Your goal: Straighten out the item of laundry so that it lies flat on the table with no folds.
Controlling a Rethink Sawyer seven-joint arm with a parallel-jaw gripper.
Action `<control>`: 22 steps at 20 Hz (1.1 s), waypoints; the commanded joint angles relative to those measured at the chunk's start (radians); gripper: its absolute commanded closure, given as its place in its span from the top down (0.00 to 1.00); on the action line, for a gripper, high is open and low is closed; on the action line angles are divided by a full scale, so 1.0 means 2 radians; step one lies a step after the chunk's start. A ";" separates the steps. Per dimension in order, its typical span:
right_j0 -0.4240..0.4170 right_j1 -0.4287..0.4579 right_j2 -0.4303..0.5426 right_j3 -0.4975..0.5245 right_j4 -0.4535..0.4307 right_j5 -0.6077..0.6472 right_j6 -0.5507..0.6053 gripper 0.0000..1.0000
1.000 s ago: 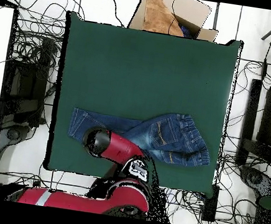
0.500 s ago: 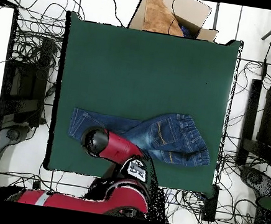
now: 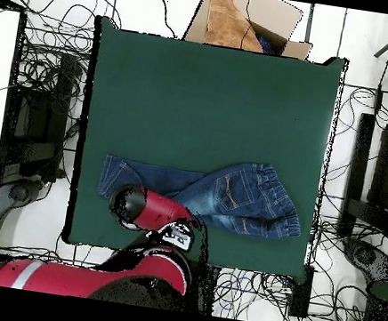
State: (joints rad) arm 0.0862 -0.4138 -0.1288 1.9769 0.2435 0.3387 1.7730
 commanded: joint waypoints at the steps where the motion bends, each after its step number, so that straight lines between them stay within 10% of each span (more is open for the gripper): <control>1: 0.015 0.055 -0.013 -0.056 0.003 0.071 0.090 1.00; 14: 0.010 0.040 -0.010 -0.047 0.007 0.064 0.089 1.00; 22: -0.105 0.001 0.115 0.031 0.003 -0.101 0.074 1.00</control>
State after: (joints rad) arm -0.0111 -0.4029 -0.0828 1.9917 0.2431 0.3229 1.7730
